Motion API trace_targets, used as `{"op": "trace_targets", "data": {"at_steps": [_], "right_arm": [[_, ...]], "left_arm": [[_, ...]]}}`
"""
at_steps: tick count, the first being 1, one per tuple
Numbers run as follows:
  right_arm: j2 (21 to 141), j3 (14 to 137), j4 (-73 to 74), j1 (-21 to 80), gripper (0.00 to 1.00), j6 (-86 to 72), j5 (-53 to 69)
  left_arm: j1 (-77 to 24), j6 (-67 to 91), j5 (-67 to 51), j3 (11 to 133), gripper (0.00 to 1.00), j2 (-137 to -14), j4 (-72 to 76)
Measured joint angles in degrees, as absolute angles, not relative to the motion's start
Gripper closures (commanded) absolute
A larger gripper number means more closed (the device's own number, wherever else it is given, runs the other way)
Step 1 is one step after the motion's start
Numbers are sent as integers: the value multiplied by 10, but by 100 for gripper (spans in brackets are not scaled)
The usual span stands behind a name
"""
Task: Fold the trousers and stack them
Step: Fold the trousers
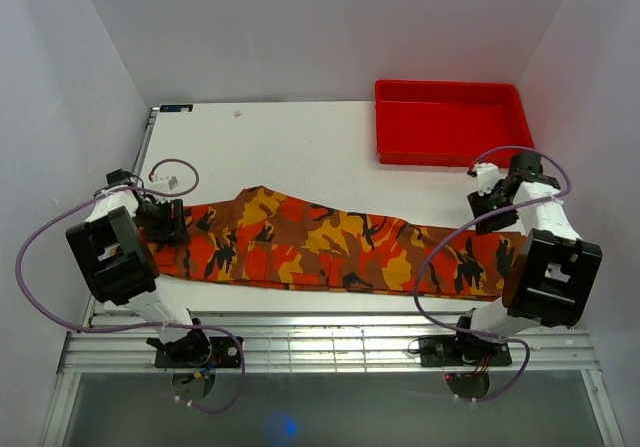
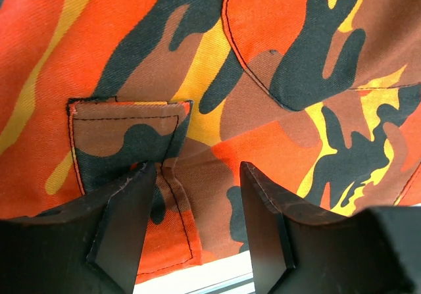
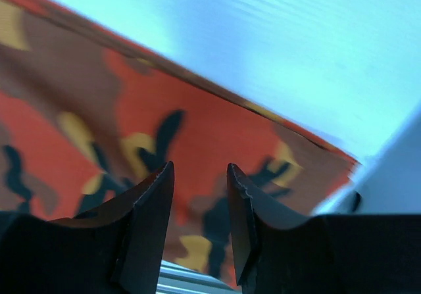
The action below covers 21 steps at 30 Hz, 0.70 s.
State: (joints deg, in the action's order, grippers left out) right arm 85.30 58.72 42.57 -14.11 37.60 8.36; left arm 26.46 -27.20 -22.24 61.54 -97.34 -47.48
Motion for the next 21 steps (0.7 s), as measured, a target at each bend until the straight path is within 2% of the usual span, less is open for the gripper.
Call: {"op": "trace_targets", "data": {"at_steps": [8,15,21], "right_arm": [[917,672,411,-266,54,395,56],[987,675,389,-273,46,376,51],[994,675,370,-281,39,366,41]], "left_arm": [[273,-272,-222,604,35,-968,-456],[273,-270,-222,596,35,-960,-448],[273,-269,-222,596,35,-960,-448]]}}
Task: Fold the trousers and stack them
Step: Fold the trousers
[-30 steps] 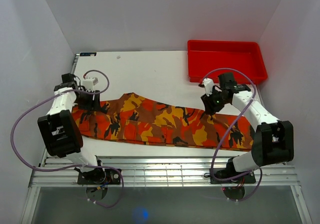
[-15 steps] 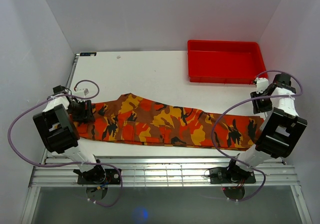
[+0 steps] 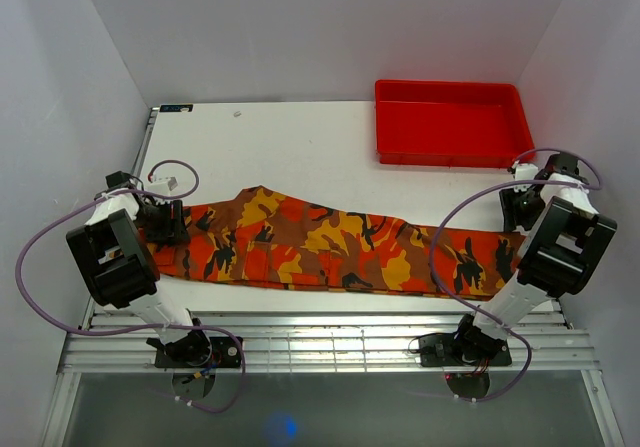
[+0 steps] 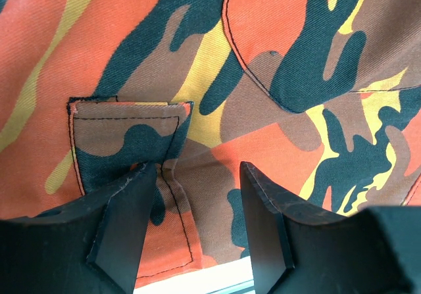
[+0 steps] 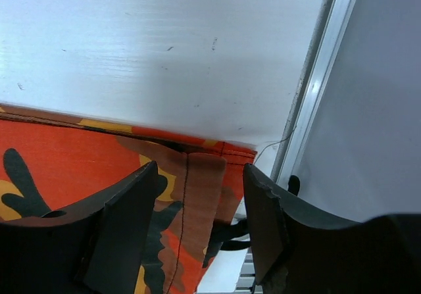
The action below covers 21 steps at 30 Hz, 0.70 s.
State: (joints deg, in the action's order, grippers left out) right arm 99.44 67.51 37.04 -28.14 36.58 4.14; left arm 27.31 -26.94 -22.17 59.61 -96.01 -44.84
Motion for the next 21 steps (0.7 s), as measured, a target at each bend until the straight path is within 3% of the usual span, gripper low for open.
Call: {"op": "trace_targets", "data": {"at_steps": [10,13,14,17,21], "right_arm": [[1016,674,365,-302,50,366,46],[1028,674,376,-310,64,367,58],[1030,674,380,-312,74,368,63],[1031,682,396,-322,92,365,75],[1031,701,420,-334,92,362,91]], "left_arm": [[273,-267,-222,596,35,-960,-448],[273,-267,-222,596,36,-960,-448],[273,-267,-222,596,36,-960,-448],[273,-266,-222,596,36,-960,-448],[273,-265,-221,596,36,-960,-448]]}}
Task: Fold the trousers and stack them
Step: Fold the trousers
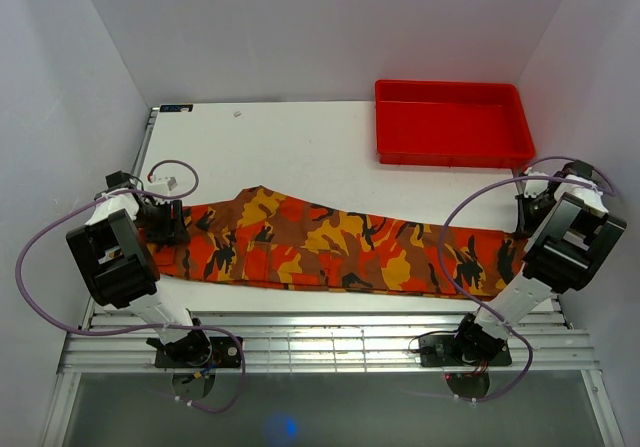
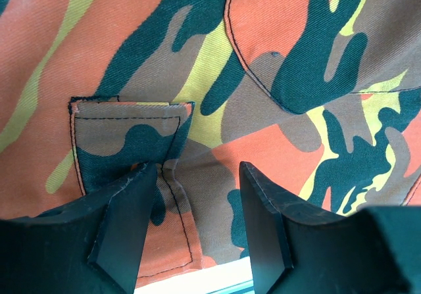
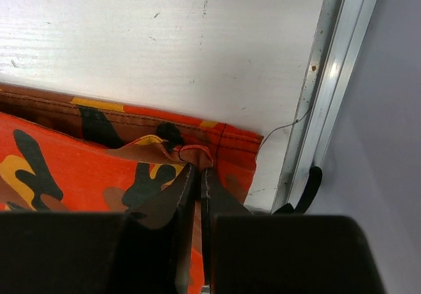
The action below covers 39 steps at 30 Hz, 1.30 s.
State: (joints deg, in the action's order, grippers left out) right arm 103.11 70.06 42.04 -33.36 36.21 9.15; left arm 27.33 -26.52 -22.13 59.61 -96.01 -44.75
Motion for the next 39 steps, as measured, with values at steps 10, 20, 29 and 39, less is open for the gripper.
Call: {"op": "trace_targets", "data": {"at_steps": [10,20,29,39], "right_arm": [[998,704,442,-346,92,371,79],[1019,687,433,-371,83,380,67],[1059,712,421,-363,30,378,65],[909,714,496,-269,18,430,146]], "left_arm": [[273,-261,-219,596,36,-960,-446],[276,-255,-220,594,35,-960,-441],[281,-261,-263,603,26,-955,-465],[283,-378,-393,683,22,-839,-577]]}}
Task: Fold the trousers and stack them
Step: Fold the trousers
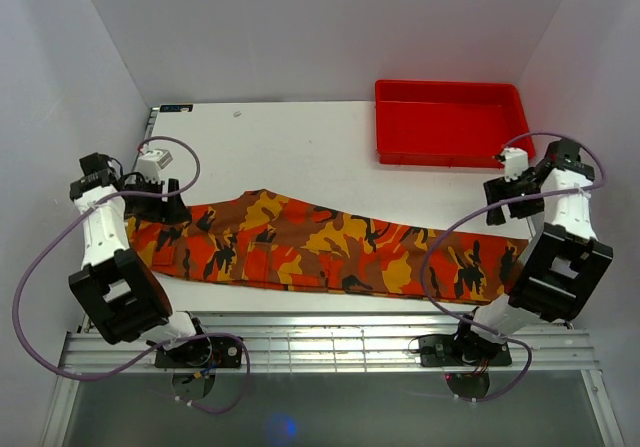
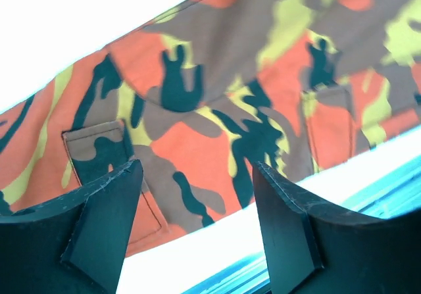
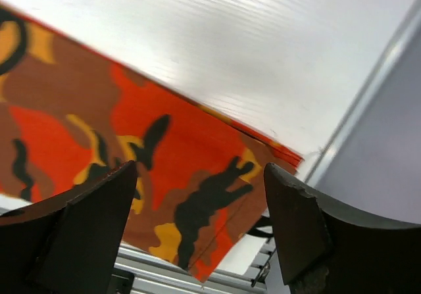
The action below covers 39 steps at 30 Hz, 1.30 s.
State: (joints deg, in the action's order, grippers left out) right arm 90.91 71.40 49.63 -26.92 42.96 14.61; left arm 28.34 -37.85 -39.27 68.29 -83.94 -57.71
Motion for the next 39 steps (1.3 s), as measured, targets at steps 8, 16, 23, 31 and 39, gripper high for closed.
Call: {"op": "trace_targets", "data": {"at_steps": [8,16,23,31,39], "right_arm": [[882,604,546,-148,22,444,175],[970,571,540,-135,24,414,102],[1086,712,586,-121,24,356,35],[1084,786,469,-100,19,351,58],[977,781,460,-270,21,356,77]], "left_arm": [[266,-457,-410,660,29,-849,-651],[240,-372,-345,548,29,-875,-567],[241,-269,-307,553,27,-911,-471],[240,-206,-301,575,26,-933,-437],[250,-205,-246,561,24,-905,-414]]}}
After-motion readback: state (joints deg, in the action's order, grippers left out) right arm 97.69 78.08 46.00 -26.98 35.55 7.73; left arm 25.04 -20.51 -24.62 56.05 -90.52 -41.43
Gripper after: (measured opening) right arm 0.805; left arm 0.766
